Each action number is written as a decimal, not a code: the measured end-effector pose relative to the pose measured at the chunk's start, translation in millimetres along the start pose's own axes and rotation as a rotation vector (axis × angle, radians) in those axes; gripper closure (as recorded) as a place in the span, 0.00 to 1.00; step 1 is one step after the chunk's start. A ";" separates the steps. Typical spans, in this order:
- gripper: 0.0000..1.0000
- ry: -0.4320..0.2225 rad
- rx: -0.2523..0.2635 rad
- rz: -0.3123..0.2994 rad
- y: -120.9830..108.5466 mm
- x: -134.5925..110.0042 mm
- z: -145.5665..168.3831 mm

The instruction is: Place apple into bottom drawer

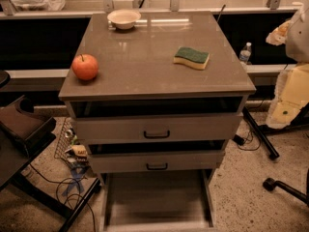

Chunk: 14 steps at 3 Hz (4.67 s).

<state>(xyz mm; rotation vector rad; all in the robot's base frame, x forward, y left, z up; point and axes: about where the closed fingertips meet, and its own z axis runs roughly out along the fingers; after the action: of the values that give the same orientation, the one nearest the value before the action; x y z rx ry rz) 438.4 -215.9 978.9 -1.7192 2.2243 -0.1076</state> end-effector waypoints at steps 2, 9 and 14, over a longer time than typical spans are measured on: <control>0.00 -0.136 -0.019 -0.056 -12.9 -48.6 39.6; 0.00 -0.828 0.040 -0.033 -98.9 -294.2 141.2; 0.08 -0.993 -0.159 -0.059 -85.2 -442.7 246.5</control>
Offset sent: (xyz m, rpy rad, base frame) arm 0.1291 0.1381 -0.0425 0.3813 -0.2042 0.2136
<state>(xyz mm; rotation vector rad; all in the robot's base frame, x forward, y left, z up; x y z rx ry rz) 688.7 216.9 860.8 -1.4238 1.4510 0.7576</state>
